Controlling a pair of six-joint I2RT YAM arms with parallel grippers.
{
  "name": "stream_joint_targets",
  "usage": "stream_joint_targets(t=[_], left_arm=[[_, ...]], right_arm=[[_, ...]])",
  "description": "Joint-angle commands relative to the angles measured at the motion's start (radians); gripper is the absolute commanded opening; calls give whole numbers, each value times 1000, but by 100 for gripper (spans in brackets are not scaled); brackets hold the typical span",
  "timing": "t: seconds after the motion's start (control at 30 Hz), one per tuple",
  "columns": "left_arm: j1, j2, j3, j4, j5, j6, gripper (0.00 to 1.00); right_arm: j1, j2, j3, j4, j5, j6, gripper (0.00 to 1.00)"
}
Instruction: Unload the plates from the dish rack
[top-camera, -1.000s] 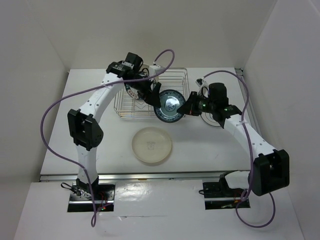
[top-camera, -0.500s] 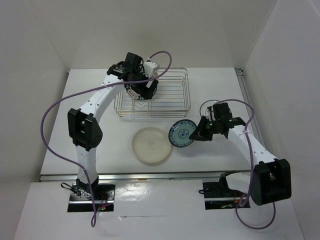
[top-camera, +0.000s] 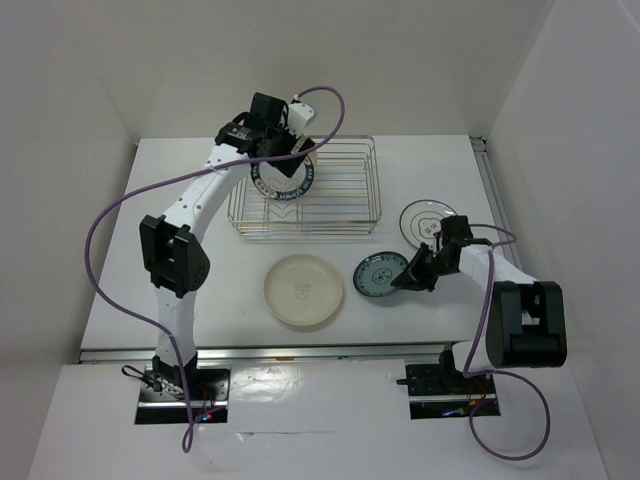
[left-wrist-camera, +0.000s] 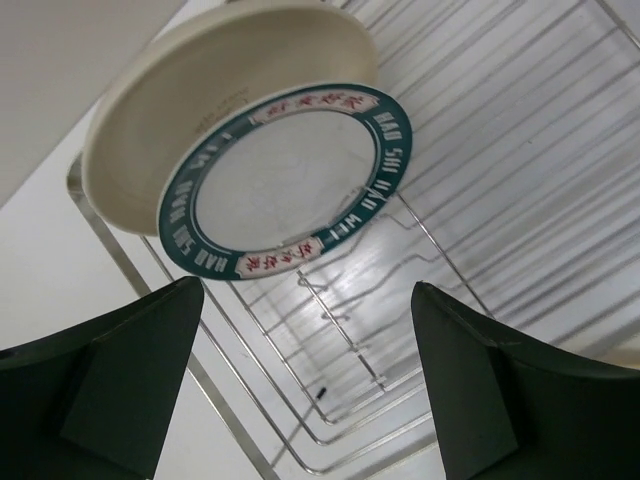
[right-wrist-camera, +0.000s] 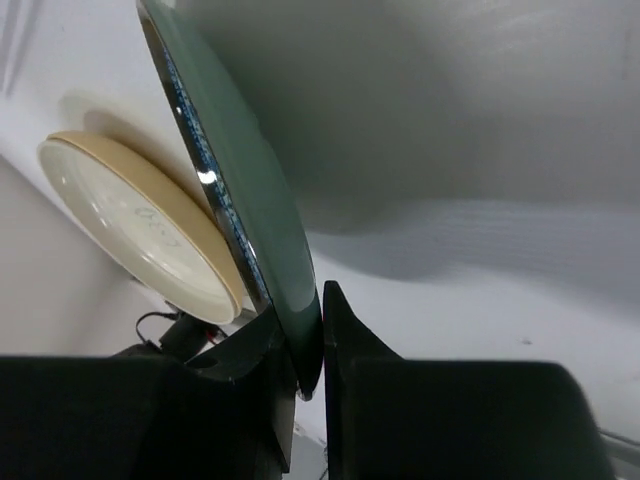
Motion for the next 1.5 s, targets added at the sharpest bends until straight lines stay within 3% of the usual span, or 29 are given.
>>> stream_joint_targets(t=[0.0, 0.1, 0.13, 0.17, 0.27, 0.5, 0.63, 0.77, 0.8, 0.9, 0.93, 0.97, 1.17, 1.47], left_arm=[[2, 67, 46, 79, -70, 68, 99], [2, 90, 1, 203, -128, 103, 99], [2, 105, -8, 243, -155, 103, 99], [2, 105, -8, 316, -204, 117, 99], [16, 156, 21, 372, -200, 149, 98], [59, 229, 73, 381, -118, 235, 98], [86, 263, 116, 290, 11, 223, 90], [112, 276, 127, 219, 96, 198, 62], [112, 276, 127, 207, 107, 198, 42], [112, 266, 127, 167, 137, 198, 20], [121, 266, 127, 167, 148, 198, 5], [122, 266, 118, 167, 139, 186, 0], [122, 191, 118, 167, 139, 186, 0], [122, 53, 141, 167, 254, 93, 0]], right_arm=[[-3, 53, -7, 24, -2, -18, 16], [-3, 84, -7, 24, 7, -18, 41], [-3, 84, -7, 9, 16, -18, 53], [-3, 84, 2, 0, 16, -18, 73], [-3, 74, 31, -63, 68, -18, 90], [-3, -47, 114, -152, 136, -9, 97], [-3, -57, 188, -198, 160, -20, 97], [-3, -5, 271, -226, 192, -52, 97], [-3, -5, 283, -237, 203, -61, 97], [-3, 18, 315, -237, 214, -70, 97], [-3, 18, 329, -246, 214, -70, 97], [-3, 28, 338, -246, 214, -70, 97], [28, 28, 357, -246, 214, -70, 97], [113, 28, 422, -234, 214, -101, 97]])
